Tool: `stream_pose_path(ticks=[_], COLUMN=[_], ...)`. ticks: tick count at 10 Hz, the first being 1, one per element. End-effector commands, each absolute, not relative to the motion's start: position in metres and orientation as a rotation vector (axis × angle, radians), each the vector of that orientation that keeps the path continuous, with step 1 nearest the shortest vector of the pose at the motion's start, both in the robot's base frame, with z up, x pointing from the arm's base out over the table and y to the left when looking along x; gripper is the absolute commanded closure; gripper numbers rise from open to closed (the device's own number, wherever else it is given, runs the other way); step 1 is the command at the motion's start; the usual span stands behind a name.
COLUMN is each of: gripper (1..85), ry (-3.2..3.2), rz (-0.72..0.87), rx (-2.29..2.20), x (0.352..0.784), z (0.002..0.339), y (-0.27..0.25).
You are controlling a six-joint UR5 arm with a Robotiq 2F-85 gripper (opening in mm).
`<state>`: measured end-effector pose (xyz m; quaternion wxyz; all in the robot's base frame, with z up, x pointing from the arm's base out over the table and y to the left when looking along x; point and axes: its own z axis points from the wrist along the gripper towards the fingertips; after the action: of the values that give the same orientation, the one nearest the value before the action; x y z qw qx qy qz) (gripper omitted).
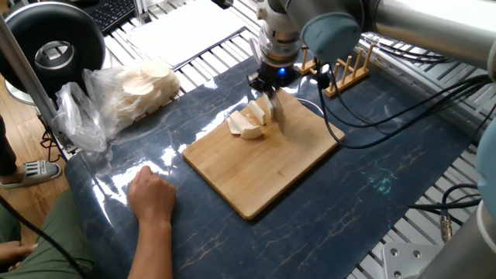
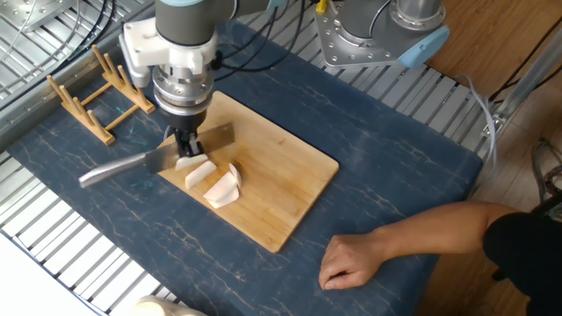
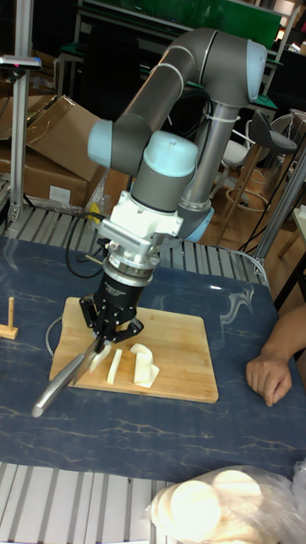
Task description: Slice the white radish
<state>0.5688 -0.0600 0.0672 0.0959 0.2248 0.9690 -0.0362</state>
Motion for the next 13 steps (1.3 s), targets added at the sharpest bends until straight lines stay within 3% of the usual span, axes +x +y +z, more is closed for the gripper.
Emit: stream_pose_path(ticks=[1,3,5,8,13], gripper=[84.7,84.7,84.7,84.7,84.7], ry=[2.916,2.913,2.937,2.958,3.024], rz=[-0.093,-0.015,-0.085,-0.059,-0.121], rx=[0.611,0.503,0.337,0.304,0.002], x=[0.563,0.568,0.561,0.561,0.581], z=[0.083,0.088,0.096,0.102,0.132], y=[-0.051,-0.039,-0.043,-0.023,-0.026])
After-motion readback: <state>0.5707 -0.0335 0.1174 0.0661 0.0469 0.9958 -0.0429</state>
